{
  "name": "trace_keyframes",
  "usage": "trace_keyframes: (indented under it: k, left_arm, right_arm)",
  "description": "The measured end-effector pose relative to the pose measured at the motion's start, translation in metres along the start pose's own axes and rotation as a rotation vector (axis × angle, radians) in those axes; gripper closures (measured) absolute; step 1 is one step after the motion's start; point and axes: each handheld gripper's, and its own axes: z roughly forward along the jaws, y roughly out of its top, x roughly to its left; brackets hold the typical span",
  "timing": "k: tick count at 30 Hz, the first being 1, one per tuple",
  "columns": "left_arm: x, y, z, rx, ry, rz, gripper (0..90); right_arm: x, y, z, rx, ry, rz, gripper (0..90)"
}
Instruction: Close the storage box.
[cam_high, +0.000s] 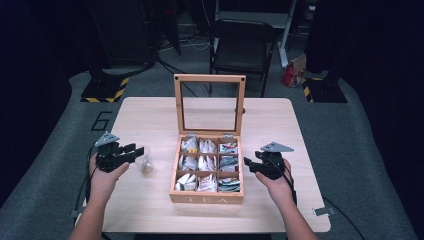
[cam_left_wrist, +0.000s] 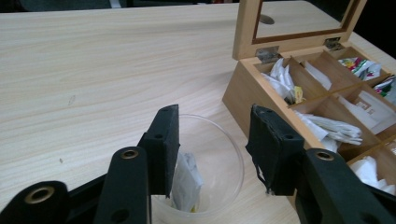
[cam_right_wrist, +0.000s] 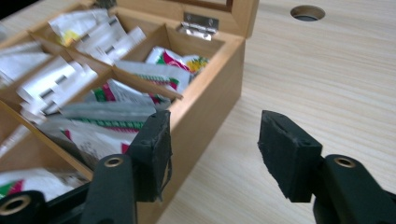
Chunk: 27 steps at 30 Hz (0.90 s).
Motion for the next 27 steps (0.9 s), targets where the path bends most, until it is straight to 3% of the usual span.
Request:
trace_keyframes:
  k: [16, 27]
  left_arm:
    - [-0.019, 0.004, 0.002, 0.023, -0.011, 0.057, 50.2]
    - [-0.024, 0.007, 0.001, 0.016, -0.036, 0.066, 49.3]
  right_arm:
    - [0.0, 0.025, -0.006, 0.006, 0.054, 0.013, 39.2]
    - [0.003, 0.044, -0.006, 0.017, 0.064, -0.044, 41.6]
